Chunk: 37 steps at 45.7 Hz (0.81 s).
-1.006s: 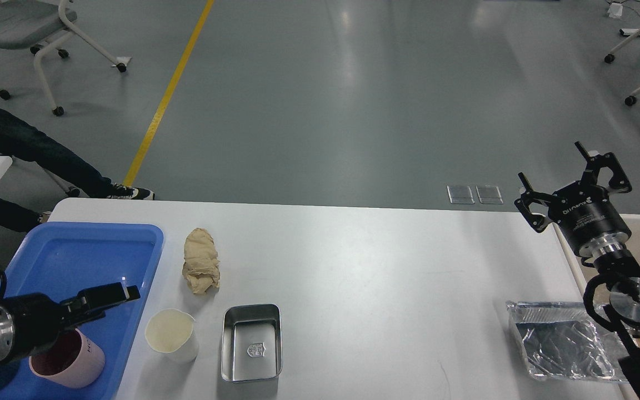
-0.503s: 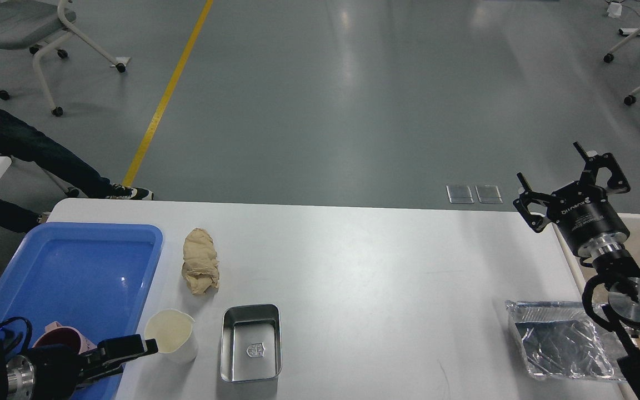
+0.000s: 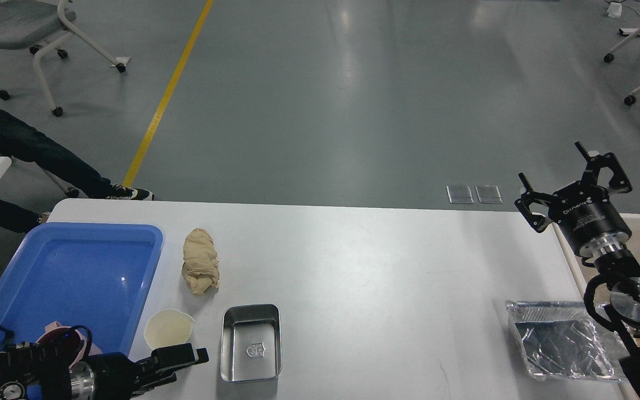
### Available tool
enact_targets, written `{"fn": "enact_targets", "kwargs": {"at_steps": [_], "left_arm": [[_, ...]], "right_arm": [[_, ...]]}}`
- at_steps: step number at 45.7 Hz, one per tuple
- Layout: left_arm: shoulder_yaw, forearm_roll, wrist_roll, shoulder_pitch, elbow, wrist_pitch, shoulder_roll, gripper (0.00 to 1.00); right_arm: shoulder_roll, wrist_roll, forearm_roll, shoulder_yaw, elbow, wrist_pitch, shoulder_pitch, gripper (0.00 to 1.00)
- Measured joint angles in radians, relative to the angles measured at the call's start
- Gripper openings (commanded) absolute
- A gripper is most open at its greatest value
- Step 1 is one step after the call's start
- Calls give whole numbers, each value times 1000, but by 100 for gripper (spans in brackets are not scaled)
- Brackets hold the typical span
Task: Tidy desktop
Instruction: 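Reach the left gripper to the steel lunch box and grasp its edge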
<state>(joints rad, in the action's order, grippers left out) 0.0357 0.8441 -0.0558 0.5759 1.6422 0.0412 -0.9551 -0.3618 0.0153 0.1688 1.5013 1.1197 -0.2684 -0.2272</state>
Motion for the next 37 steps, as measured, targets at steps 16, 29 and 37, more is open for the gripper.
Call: {"fn": "enact_targets", "kwargs": {"at_steps": [16,29,37], "left_arm": [[7,-4,5,-8,-90,-24,139,88],[26,-5,6,-16,-139,-55,200,78],[30,2,8,-22,-149,-76,215,68]], "right_arm": [[-1,0,0,1,1,0,0,100],[-3,0,0,2,2,0,0,100],[-3,0,0,2,2,0,0,100]]}}
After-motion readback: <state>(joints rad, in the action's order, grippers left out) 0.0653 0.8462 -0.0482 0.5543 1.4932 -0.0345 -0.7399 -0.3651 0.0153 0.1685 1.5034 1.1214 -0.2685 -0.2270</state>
